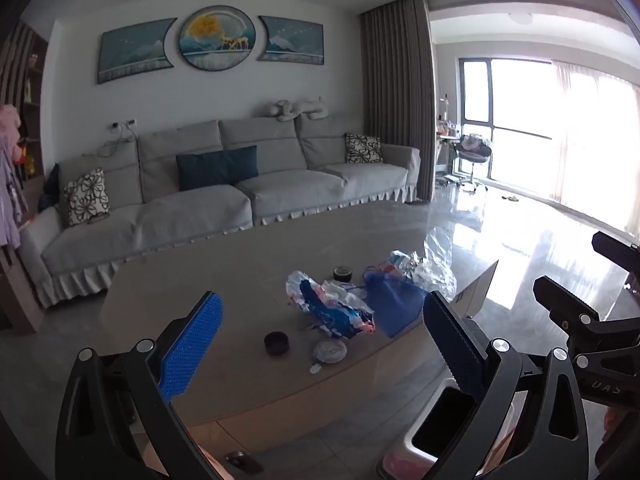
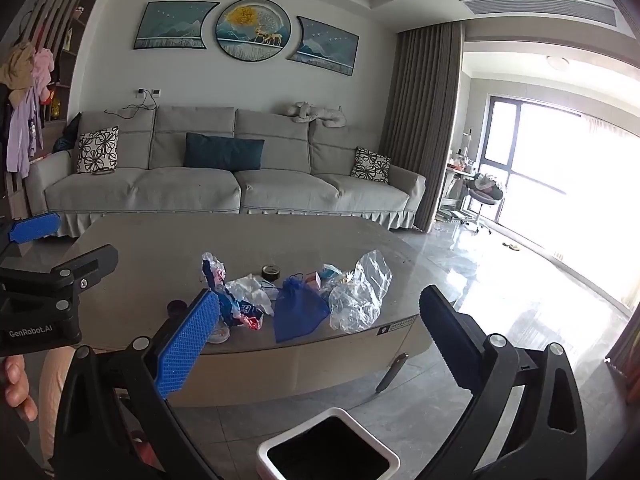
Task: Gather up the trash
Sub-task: 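Move both tools toward the trash pile on the table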
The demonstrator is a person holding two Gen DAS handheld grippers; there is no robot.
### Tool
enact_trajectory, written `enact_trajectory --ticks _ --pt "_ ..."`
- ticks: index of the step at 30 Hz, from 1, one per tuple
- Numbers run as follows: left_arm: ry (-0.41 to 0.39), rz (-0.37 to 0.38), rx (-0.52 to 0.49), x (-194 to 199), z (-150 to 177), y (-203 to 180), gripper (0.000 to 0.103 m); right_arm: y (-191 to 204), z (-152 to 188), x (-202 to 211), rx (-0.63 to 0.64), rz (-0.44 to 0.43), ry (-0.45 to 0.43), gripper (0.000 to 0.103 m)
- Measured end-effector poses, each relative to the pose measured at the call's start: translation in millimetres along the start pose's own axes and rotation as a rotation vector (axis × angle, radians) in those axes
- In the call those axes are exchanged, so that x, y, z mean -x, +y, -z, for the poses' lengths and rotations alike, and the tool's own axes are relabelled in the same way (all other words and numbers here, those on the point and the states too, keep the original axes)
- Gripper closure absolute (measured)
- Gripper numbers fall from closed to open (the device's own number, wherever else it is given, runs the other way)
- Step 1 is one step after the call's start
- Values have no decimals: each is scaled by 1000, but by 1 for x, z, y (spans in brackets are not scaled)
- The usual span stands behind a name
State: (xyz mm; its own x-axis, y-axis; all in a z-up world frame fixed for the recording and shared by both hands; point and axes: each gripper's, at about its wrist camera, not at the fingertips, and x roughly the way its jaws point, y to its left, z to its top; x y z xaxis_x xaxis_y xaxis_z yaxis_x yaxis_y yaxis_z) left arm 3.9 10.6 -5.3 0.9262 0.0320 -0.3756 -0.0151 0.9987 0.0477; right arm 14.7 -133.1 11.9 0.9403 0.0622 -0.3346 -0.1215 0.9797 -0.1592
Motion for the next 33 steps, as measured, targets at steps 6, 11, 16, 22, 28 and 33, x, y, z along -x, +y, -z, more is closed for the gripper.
enact_trajectory --ticks 6,11,16,22,28,33 --pt "-2 83 61 -14 0 19 5 3 -7 -12 -18 8 -50 4" --pt "49 25 21 -33 8 25 5 3 -7 -23 -72 -27 -46 4" --pt "101 24 76 -58 18 46 5 13 -1 -40 -81 -46 -9 4" --pt "93 -41 58 -73 22 55 5 26 2 -65 -48 -53 20 4" --pt "129 -49 65 -105 23 60 5 38 4 -106 -16 -95 55 4" --pt "134 -79 62 -122 23 69 5 55 7 -147 14 -160 92 4"
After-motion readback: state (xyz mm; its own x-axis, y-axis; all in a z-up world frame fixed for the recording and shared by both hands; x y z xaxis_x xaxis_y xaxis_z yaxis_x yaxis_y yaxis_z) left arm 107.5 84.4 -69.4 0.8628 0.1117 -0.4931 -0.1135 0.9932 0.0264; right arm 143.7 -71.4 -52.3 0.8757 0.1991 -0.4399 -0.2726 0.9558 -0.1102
